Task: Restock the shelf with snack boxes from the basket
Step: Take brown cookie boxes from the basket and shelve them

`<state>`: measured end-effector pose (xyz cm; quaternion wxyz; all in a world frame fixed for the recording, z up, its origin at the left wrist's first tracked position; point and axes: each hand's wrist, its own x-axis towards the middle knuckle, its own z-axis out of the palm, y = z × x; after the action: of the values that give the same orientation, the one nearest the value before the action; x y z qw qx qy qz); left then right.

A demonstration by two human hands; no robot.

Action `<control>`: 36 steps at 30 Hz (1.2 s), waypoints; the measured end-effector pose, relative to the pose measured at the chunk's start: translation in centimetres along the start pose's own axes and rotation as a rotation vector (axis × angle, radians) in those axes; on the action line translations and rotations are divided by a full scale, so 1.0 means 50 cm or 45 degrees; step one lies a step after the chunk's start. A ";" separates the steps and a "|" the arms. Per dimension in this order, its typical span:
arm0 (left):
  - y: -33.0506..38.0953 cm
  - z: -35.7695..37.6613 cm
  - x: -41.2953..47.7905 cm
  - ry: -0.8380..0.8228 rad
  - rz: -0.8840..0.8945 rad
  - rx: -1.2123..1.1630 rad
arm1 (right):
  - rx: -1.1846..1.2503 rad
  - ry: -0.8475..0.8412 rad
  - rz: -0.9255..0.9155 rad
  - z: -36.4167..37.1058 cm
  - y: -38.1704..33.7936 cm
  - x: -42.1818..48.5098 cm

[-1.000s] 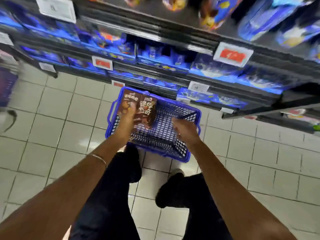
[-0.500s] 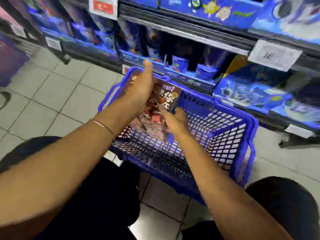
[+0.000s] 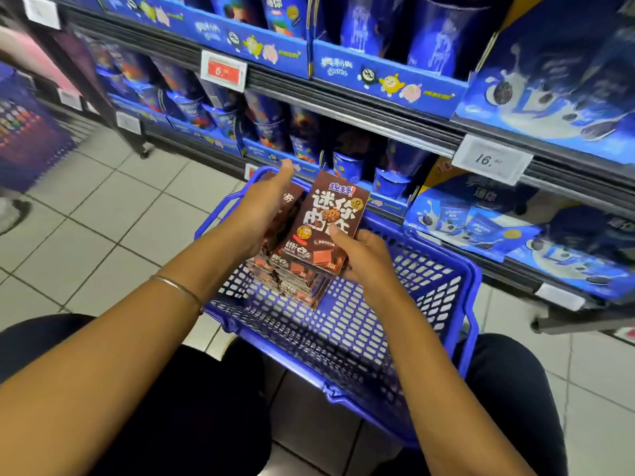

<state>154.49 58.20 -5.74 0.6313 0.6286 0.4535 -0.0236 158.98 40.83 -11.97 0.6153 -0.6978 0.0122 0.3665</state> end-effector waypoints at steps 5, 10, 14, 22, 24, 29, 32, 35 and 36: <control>-0.007 -0.004 -0.031 -0.399 0.011 -0.116 | -0.025 -0.111 -0.121 0.029 -0.062 -0.045; 0.006 -0.023 -0.041 -0.361 0.094 -0.195 | -0.052 -0.096 -0.169 0.049 -0.078 -0.051; 0.015 -0.046 -0.045 -0.282 0.128 -0.297 | 0.096 0.035 -0.040 0.038 -0.046 -0.006; 0.040 -0.068 -0.052 -0.206 0.195 -0.375 | -0.145 0.264 0.264 0.111 0.064 0.111; 0.043 -0.067 -0.056 -0.216 0.209 -0.370 | -0.262 0.324 0.281 0.124 0.085 0.123; 0.047 -0.069 -0.061 -0.205 0.218 -0.348 | -0.340 0.374 0.236 0.122 0.122 0.140; 0.051 -0.074 -0.061 -0.188 0.217 -0.346 | -0.309 0.354 0.237 0.115 0.126 0.139; 0.055 -0.075 -0.060 -0.188 0.213 -0.329 | -0.181 0.320 0.257 0.100 0.140 0.123; 0.056 -0.073 -0.060 -0.192 0.211 -0.324 | -0.129 0.311 0.264 0.093 0.145 0.116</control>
<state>152.41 60.16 -1.05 0.7378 0.5754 0.3507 0.0391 157.49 45.61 -21.08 0.5320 -0.7624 0.1404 0.3406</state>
